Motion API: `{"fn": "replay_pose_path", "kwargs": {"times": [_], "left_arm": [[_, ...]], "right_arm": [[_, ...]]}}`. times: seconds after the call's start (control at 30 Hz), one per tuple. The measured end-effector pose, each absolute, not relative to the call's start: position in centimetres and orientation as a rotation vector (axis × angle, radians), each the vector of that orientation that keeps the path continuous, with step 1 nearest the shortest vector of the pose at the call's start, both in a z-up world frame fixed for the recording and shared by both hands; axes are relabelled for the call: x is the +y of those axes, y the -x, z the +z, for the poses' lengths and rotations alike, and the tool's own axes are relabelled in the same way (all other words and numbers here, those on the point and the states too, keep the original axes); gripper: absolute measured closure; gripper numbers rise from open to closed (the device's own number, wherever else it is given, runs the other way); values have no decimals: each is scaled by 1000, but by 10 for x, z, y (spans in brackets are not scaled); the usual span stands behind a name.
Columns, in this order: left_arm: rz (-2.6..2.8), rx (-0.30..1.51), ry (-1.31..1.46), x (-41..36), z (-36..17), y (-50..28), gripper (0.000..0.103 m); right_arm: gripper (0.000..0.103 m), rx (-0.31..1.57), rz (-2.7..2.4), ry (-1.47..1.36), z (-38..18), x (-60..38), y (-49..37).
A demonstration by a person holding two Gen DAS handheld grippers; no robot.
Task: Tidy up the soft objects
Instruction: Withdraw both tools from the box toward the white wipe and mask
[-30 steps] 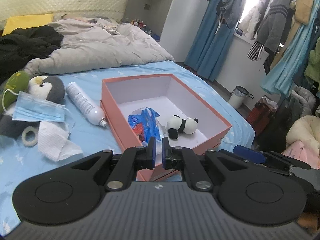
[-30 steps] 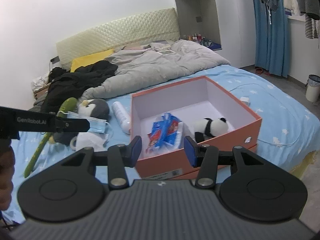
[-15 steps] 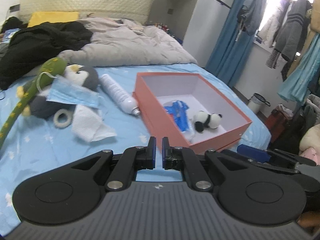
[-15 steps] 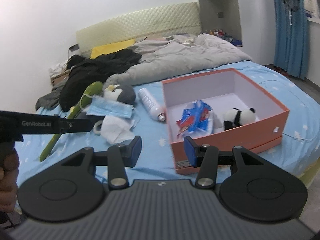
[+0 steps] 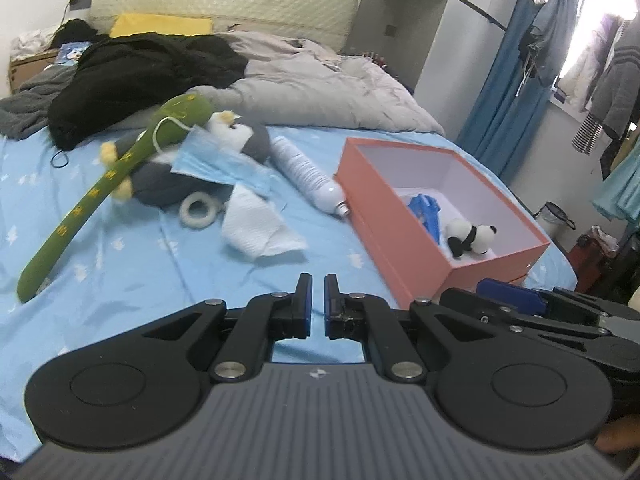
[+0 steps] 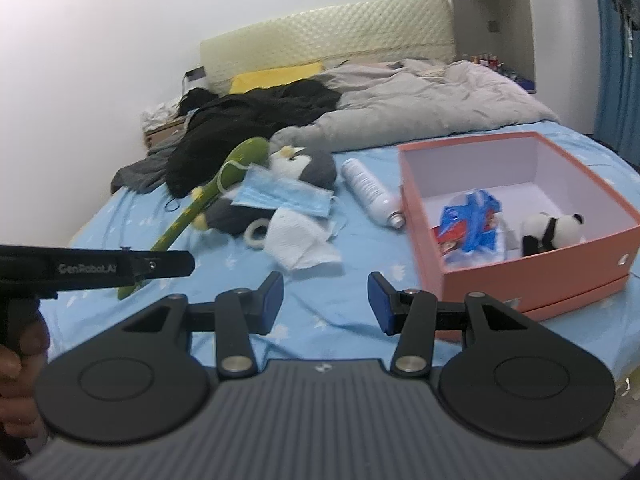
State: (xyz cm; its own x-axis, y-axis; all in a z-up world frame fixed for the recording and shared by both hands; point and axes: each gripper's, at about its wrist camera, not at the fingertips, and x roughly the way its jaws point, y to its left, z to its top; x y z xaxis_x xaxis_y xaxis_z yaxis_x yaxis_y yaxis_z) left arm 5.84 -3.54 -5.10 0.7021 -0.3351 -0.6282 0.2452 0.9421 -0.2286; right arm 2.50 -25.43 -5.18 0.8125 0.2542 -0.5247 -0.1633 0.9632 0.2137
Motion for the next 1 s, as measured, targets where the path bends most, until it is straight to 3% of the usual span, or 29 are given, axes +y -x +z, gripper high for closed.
{"fn": "replay_pose_path", "kwargs": {"times": [0.37,0.53,1.0], "left_arm": [[-249,765,185,-2,-79,-68,97],[-230,778,199,9,-95,-89,74],[-157,786,275,51,-159,-187,74]], "right_arm": [[53,646,273,-135,-70,-229,-35],[53,661,286,-131,-79,-222,-51],[45,717,334,-109,-127,-192,-148]]}}
